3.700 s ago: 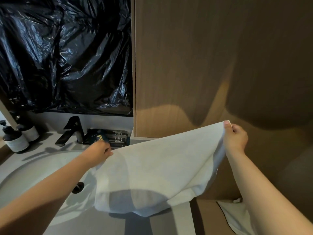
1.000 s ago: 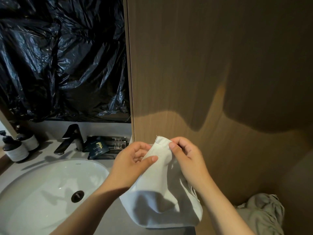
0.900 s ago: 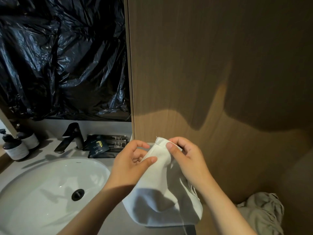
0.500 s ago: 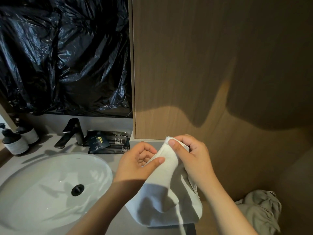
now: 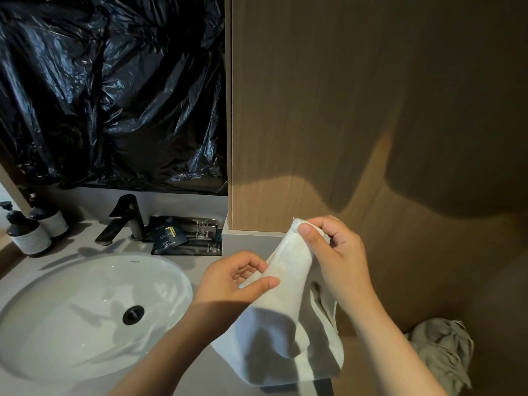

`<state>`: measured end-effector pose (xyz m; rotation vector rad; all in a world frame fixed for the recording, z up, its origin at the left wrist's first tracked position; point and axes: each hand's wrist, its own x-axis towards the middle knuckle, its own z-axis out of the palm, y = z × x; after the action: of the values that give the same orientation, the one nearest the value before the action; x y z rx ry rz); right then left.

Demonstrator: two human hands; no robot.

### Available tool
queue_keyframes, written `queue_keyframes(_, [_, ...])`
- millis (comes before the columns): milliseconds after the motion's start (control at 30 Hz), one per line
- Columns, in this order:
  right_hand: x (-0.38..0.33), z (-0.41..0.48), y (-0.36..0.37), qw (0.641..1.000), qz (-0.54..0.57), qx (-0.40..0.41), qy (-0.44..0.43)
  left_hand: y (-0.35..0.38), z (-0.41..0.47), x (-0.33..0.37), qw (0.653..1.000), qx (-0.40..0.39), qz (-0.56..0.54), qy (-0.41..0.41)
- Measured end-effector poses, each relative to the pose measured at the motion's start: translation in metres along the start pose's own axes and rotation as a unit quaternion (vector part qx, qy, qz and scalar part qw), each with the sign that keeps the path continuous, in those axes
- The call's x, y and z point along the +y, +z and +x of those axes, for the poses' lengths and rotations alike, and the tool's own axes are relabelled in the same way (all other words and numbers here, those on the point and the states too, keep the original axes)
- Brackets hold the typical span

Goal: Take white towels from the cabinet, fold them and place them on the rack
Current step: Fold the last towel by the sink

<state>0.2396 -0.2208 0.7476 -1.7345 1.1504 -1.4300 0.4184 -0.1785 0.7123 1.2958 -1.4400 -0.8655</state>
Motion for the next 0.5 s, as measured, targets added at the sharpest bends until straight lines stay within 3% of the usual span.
queue_keyframes(267, [-0.010, 0.025, -0.013, 0.998, -0.027, 0.061, -0.012, -0.004, 0.003, -0.019, 0.994, -0.036, 0.102, 0.005])
queue_keyframes(500, [-0.046, 0.056, -0.042, 0.987, -0.060, 0.122, -0.088, -0.007, 0.017, -0.020, 0.991, -0.030, 0.128, 0.035])
